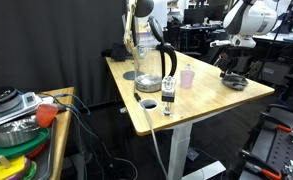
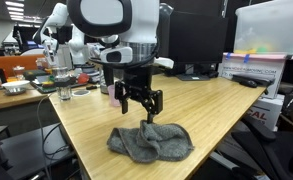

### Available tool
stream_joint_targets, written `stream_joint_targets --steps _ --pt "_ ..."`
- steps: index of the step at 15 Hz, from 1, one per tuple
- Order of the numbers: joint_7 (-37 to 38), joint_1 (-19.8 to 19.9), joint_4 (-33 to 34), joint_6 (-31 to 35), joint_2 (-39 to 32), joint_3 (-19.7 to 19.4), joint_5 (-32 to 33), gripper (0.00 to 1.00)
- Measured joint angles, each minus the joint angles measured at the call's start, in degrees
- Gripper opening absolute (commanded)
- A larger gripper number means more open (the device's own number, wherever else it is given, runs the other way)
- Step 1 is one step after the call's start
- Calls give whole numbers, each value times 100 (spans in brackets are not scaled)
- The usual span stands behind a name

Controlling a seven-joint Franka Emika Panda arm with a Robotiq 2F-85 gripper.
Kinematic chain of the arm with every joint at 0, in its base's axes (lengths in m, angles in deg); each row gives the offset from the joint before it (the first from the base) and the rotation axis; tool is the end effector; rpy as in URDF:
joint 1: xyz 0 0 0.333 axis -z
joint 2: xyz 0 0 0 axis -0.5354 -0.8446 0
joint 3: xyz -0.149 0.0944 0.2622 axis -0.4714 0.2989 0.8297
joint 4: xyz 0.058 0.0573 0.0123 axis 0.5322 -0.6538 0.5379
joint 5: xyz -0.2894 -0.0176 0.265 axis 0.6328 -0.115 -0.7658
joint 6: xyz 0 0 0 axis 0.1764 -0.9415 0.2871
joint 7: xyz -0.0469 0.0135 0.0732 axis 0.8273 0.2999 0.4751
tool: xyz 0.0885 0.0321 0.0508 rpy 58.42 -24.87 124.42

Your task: Fold the towel

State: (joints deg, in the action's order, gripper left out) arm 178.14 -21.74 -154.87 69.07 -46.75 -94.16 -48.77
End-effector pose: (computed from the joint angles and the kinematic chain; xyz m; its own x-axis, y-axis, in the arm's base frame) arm 0.4105 -0.2558 0.2149 -0.9983 0.0355 -0.0458 0.0327 0.9976 0.0612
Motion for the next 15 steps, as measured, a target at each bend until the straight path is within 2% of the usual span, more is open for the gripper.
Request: stream_joint_targets --steps 5,10,15 --pt "853 -21 168 6 -180 1 -2 100" --pt "1366 -12 411 8 -296 -11 -2 100" --pt "1354 -380 410 -7 -608 -574 -191 100"
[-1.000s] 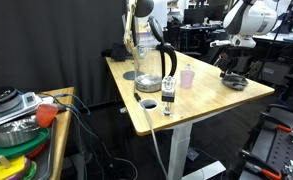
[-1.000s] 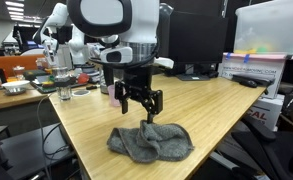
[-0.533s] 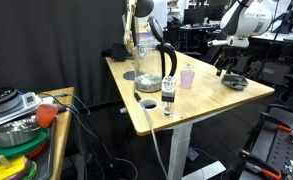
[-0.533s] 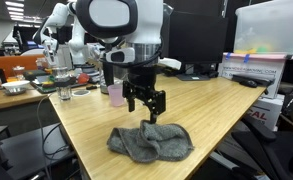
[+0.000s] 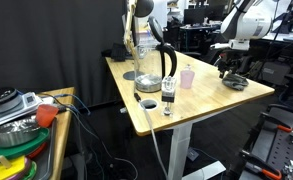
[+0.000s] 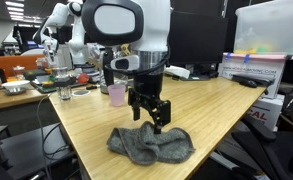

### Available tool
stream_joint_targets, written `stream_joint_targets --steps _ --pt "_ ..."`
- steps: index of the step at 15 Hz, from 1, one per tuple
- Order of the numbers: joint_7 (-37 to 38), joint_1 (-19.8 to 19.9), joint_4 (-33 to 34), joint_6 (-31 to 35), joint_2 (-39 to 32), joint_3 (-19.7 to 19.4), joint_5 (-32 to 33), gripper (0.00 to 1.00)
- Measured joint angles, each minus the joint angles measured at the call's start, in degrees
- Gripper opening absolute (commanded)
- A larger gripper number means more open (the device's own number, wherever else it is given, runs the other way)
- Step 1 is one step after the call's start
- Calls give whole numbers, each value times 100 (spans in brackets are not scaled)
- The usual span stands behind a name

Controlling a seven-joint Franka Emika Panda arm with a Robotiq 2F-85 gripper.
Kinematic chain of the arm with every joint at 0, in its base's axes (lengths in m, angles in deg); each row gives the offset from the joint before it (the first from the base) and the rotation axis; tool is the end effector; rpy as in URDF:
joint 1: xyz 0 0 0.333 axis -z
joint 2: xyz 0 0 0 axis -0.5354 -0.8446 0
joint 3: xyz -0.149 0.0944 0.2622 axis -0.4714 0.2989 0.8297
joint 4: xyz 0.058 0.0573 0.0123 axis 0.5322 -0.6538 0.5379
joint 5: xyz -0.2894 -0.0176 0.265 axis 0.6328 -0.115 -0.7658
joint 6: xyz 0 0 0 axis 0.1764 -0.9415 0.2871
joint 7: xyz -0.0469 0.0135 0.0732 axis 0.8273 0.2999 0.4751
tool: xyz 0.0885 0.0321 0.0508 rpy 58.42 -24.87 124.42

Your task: Fold the towel

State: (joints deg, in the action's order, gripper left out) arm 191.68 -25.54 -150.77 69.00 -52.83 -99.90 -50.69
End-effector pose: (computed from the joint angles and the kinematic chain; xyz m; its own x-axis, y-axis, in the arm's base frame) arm 0.4146 -0.2830 0.1965 -0.9483 0.3173 -0.0041 0.3171 0.9480 0.0261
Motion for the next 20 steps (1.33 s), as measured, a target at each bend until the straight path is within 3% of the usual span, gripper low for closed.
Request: stream_joint_targets --steps 9,11,12,15,20 --pt "0 -958 19 -119 -143 -698 -375 100" --pt "0 -1093 19 -126 -143 -799 -397 89" --pt "0 -1142 18 -126 -143 -839 -406 88" --pt "0 -1218 18 -130 -144 -920 -473 100" --pt "0 -1297 18 -152 -145 -1003 -586 100"
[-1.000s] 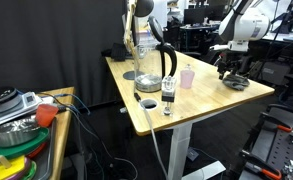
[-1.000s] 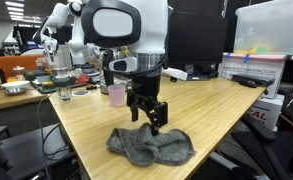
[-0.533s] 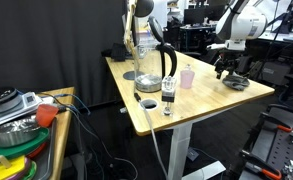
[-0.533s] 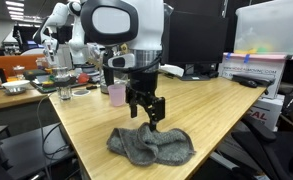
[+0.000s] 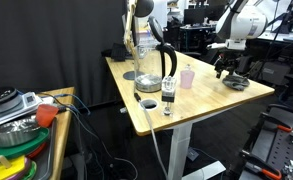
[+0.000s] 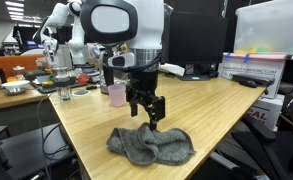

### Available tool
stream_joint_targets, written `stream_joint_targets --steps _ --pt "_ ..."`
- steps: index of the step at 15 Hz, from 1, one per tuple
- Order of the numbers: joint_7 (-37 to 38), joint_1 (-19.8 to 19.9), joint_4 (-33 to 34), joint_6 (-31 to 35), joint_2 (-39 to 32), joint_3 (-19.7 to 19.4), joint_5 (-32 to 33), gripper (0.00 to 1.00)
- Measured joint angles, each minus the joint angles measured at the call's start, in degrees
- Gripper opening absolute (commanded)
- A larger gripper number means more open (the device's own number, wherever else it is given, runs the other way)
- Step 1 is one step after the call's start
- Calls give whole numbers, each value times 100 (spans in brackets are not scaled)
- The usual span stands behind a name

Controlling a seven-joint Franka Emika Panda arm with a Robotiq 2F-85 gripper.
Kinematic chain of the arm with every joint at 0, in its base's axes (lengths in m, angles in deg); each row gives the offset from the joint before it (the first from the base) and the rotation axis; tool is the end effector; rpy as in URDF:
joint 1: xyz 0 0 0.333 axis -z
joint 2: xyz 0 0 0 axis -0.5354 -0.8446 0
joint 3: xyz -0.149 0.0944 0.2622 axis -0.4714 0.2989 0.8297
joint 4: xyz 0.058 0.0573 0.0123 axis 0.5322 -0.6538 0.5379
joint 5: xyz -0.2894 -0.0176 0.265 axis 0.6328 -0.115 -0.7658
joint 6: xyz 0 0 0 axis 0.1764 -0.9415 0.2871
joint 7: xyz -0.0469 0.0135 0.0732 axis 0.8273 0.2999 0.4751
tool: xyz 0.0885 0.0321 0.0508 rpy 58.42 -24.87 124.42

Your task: Fold the towel

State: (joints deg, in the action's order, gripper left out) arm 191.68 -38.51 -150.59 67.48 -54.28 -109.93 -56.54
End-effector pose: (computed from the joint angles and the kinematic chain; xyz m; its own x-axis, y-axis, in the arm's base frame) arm 0.4255 -0.2650 0.2004 -0.9393 0.3430 -0.0029 0.3429 0.9392 0.0182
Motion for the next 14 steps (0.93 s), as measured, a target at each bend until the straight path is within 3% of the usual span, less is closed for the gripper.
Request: stream_joint_targets --steps 7,8,14 --pt "0 -19 0 -15 -1 -14 -133 100" --pt "0 -21 0 -14 -2 -21 -151 81" --pt "0 -22 0 -11 -3 -43 -232 38"
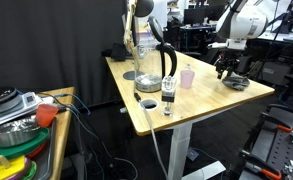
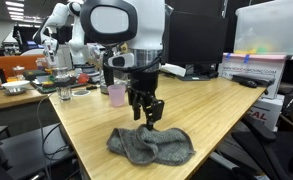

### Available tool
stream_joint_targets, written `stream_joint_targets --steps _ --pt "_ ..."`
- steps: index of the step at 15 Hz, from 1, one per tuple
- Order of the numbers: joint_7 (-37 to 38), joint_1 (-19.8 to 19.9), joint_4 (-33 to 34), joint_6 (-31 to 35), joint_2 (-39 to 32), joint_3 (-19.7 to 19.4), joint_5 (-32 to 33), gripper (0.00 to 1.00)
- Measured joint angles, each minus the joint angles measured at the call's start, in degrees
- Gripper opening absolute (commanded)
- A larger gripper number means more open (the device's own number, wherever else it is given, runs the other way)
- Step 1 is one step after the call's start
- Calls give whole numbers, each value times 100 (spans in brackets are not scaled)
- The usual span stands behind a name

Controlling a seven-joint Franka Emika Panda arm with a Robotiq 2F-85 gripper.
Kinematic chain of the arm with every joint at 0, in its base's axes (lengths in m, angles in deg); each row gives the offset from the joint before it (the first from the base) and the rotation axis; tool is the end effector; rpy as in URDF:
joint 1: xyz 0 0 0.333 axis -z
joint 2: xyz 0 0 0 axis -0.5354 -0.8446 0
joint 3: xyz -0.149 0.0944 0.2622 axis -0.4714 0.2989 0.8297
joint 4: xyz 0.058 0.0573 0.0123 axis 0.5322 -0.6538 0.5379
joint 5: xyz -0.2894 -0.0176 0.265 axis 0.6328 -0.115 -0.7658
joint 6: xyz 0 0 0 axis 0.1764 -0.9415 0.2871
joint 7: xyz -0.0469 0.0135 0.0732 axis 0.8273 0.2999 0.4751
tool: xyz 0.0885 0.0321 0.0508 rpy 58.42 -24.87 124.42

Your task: Fold the towel

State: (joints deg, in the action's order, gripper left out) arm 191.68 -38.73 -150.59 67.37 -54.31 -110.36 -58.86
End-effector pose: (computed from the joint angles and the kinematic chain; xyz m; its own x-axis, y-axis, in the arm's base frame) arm 0.4237 -0.2671 0.2009 -0.9253 0.3790 -0.0113 0.3784 0.9250 0.0341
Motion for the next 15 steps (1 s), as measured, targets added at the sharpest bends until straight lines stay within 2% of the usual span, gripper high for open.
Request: stream_joint_targets --steps 3,4,7,9,12,13,15 --pt "0 0 0 0 -2 -16 -6 16" --pt "0 -1 0 0 -4 -21 -7 12" --pt "0 -1 0 0 -14 -37 -7 9" --pt "0 -1 0 0 -15 -41 -7 17" --pt "0 -1 0 -1 -16 -41 -7 20" --pt "0 -2 0 -1 -16 -41 -7 17" --pt "0 -4 3 -3 -10 -29 -7 3"
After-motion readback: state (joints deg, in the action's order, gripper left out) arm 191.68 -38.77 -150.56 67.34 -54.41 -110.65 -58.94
